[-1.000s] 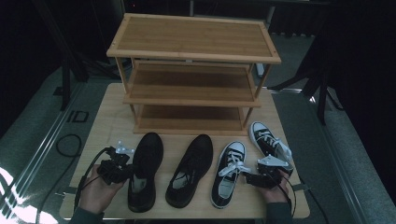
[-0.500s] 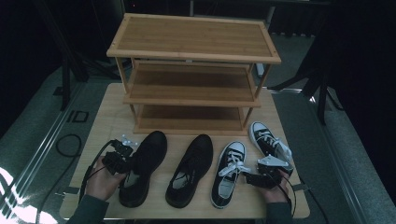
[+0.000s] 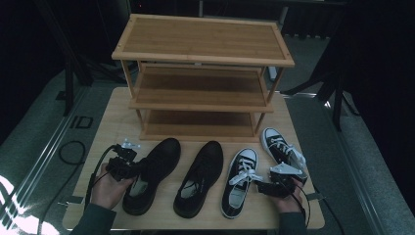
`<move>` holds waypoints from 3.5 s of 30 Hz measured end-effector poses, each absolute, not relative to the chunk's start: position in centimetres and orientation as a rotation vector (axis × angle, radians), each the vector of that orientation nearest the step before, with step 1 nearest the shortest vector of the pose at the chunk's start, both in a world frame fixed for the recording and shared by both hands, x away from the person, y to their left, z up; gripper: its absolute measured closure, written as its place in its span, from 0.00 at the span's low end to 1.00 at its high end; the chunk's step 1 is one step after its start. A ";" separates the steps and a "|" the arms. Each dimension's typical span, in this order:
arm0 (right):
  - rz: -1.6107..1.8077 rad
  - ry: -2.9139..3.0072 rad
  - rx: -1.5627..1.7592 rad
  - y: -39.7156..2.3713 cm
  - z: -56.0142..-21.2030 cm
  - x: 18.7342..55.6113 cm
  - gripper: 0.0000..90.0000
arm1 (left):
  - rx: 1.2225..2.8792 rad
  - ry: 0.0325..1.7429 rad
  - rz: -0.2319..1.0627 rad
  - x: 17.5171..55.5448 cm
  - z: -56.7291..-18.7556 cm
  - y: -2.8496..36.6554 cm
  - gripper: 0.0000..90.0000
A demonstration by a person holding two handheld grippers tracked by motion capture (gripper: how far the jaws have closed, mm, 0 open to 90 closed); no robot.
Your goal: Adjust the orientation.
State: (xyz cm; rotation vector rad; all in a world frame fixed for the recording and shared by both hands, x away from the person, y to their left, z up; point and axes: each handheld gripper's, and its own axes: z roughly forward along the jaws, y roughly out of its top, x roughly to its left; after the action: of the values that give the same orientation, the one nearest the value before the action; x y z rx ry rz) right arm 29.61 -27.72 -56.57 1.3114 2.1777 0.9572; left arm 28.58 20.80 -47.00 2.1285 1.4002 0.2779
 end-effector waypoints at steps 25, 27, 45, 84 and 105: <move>0.957 2.178 1.311 -27.7 -56.6 29.6 0.27 | 1.976 1.462 0.338 31.7 -45.9 20.8 0.96; 0.957 2.178 1.311 -27.7 -56.6 29.6 0.27 | 1.970 1.468 0.348 32.0 -45.8 20.6 0.96; 0.959 2.178 1.311 -27.7 -56.6 29.6 0.27 | 1.862 1.558 0.422 35.6 -46.5 19.7 0.96; 0.959 2.178 1.311 -27.7 -56.6 29.6 0.27 | 1.864 1.545 0.505 39.6 -48.2 19.7 0.69; 0.959 2.178 1.310 -27.7 -56.6 29.6 0.27 | 1.877 1.356 0.483 34.0 -45.3 22.0 0.69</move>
State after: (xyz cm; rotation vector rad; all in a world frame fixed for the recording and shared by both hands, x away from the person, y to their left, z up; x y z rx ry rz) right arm 29.62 -27.72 -56.57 1.3100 2.1783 0.9585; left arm 33.96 21.99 -45.29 1.8775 1.3565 0.4828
